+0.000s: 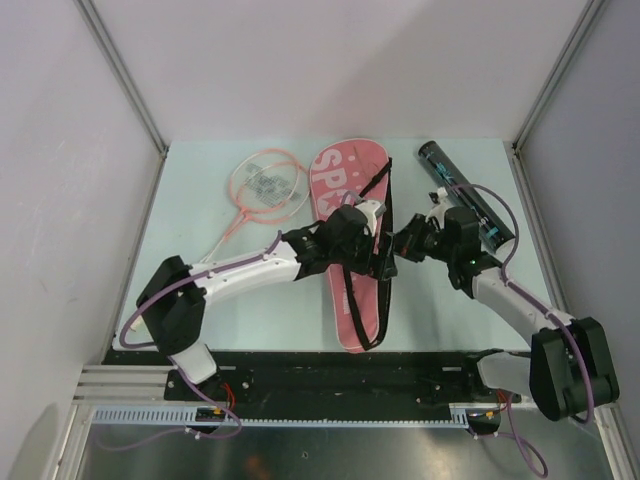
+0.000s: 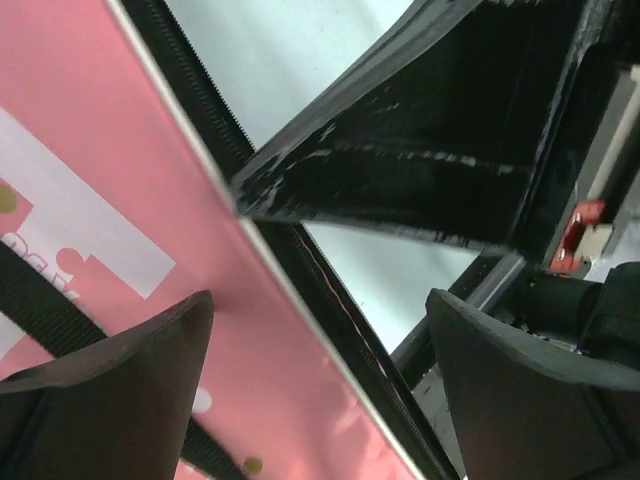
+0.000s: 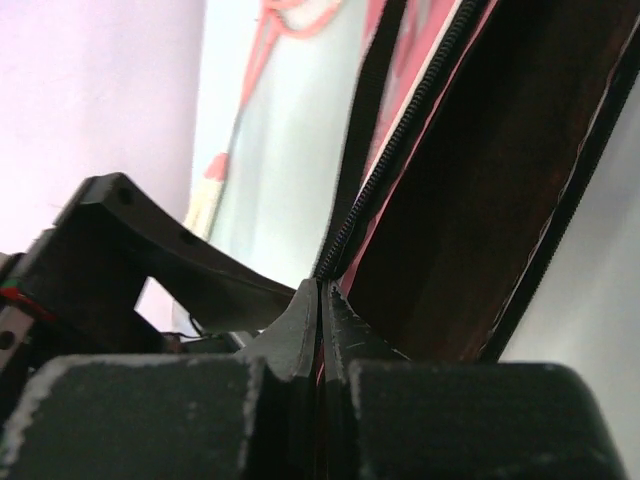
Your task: Pack up the badminton gear
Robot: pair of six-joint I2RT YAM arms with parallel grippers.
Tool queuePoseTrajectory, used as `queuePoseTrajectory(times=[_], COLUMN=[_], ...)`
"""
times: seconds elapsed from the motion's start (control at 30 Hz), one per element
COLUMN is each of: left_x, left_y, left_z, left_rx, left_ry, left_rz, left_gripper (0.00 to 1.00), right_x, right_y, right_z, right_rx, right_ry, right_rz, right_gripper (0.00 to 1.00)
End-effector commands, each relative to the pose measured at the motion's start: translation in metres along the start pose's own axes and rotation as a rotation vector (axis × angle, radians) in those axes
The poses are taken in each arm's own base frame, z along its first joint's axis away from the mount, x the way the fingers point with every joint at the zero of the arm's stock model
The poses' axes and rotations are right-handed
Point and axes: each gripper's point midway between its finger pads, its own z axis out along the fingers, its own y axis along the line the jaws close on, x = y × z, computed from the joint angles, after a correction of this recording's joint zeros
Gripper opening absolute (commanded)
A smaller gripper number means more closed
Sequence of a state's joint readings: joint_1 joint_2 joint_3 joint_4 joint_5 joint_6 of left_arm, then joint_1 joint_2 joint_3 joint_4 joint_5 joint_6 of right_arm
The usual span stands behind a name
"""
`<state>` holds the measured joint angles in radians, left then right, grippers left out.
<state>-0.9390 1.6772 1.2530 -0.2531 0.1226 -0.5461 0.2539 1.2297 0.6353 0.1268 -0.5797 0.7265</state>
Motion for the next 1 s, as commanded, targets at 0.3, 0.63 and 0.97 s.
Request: queuePoseTrajectory(times=[0.3,0.63,0.97], left_x=[-0.011,-0.019,-0.025], left_y=[0.035,0.043,0.016], left_z=[-0.028,-0.043,-0.071], left_rx=[-0.197,-0.239,-0.071], left_ry=[-0.166,-0.218,-0.296], left_rz=[-0.007,0.004,-0.029], left_gripper=[0.56,0.00,0.00], right_x=[-0.017,-0.039,-0.086], right_y=[0.073,0.056,-0.015], right_z=[0.011,-0.006,-0.022], right_rx=[-0.087,0.040,-0.015], right_ry=[-0.243,-0.232,-0.103], right_rz=[0.157,-0.045,-0.140], right_gripper=[0.00,0.99,0.95])
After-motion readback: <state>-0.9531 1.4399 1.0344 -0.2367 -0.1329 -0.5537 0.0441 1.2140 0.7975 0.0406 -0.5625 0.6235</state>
